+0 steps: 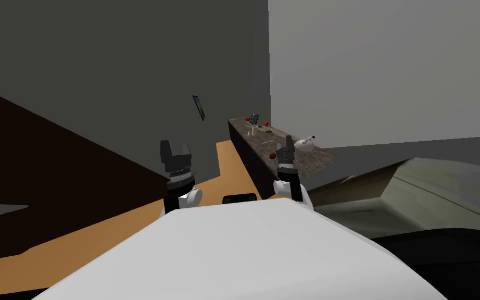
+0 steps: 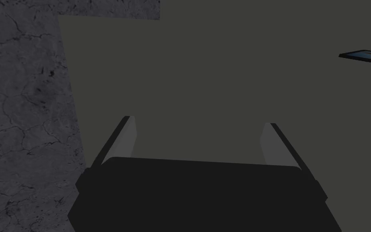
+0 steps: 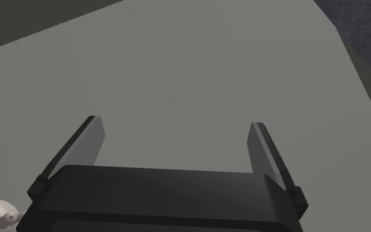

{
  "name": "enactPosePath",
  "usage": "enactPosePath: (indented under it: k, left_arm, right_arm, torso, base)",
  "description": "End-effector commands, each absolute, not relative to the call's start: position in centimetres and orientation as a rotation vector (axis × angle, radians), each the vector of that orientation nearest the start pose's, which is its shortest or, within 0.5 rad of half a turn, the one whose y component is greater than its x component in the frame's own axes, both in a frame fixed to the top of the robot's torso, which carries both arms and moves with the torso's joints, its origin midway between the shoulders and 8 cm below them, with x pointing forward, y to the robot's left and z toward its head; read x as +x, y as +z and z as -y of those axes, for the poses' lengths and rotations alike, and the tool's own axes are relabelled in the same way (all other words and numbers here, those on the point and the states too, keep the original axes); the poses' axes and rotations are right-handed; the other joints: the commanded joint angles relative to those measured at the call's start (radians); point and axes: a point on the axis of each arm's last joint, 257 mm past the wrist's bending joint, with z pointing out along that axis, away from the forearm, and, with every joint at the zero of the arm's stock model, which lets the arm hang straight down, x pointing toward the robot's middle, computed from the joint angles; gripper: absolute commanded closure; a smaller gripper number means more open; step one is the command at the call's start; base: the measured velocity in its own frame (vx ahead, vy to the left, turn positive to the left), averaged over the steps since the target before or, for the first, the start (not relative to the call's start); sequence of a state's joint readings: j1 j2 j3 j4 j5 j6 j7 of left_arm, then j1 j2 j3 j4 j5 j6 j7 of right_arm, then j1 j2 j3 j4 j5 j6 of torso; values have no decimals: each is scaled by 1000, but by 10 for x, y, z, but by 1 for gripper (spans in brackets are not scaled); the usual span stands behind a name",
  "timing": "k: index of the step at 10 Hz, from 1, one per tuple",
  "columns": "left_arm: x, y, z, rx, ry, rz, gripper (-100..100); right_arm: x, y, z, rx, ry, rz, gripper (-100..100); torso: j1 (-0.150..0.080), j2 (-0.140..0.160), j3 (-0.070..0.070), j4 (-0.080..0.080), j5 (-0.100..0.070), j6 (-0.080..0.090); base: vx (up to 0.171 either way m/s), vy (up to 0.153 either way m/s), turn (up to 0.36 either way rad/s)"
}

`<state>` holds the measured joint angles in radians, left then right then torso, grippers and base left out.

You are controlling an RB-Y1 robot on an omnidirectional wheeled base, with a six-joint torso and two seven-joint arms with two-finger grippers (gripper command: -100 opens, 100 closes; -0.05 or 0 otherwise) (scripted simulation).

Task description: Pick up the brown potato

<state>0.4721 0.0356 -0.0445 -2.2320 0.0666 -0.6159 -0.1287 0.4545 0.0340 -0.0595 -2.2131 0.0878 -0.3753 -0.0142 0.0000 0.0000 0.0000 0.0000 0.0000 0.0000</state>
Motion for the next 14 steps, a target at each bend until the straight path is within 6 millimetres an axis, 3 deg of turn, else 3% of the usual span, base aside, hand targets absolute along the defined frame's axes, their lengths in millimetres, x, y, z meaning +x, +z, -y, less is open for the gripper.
enactPosePath:
  k: [1,5,14]
  left_arm:
    - [336,33,-266,-564,-1296,-563,0]
    - [336,33,-266,-564,-1296,-563,0]
    - [336,33,-266,-564,-1296,-563,0]
  right_arm:
    - [375,-25,310,783,1186,-749,-100]
    - [365,-52,350,913,1216,-797,-100]
    - [344,-87,409,1173,1293,-786,-100]
  torso:
    - [0,0,0,0,0,0]
    - [1,2,1,0,0,0]
    - [1,0,0,0,0,0]
  base:
    - [-14,10,48]
    - [-20,31,62]
    - [-1,18,40]
